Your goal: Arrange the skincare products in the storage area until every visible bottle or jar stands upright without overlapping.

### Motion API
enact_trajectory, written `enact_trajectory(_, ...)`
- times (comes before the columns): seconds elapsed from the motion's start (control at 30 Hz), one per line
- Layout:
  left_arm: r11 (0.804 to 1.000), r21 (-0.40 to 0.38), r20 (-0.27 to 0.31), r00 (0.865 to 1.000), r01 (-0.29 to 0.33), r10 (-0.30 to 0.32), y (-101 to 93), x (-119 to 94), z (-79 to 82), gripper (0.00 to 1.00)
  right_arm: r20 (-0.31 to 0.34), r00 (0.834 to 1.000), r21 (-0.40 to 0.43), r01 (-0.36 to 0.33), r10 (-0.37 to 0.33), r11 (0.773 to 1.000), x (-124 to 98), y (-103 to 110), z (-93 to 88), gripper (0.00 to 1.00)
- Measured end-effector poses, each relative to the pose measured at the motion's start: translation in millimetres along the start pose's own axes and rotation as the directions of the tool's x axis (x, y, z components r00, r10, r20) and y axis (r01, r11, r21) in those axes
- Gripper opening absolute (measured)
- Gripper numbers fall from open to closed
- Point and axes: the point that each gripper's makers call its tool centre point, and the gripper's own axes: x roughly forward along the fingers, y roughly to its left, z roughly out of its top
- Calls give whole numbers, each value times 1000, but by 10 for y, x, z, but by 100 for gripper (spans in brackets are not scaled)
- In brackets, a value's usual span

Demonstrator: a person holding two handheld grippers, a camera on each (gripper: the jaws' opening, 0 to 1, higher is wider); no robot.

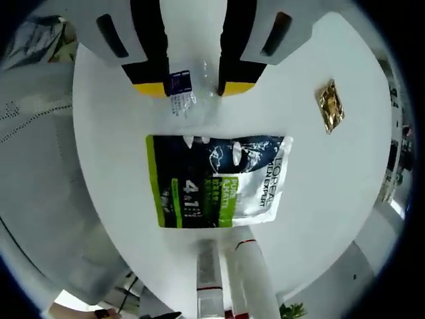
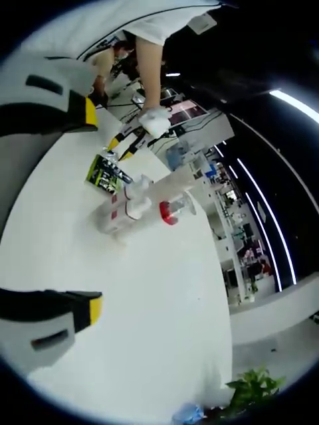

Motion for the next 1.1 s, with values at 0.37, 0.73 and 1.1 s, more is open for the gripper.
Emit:
enact_trajectory(0.37,996,78,-37,999,35,-32,14,14,21,26,1,1000,7,6,-6,1000,-10,-17,-19,100)
enact_trajectory(0.73,997,77,-40,999,28,-25,30,5,17,27,2,1000,8,1,-1,1000,-2,-5,-12,100)
enact_trajectory(1.1,997,73,-45,999,4,0,25,-53,-10,28,5,1000,3,-3,3,1000,-25,18,3,100)
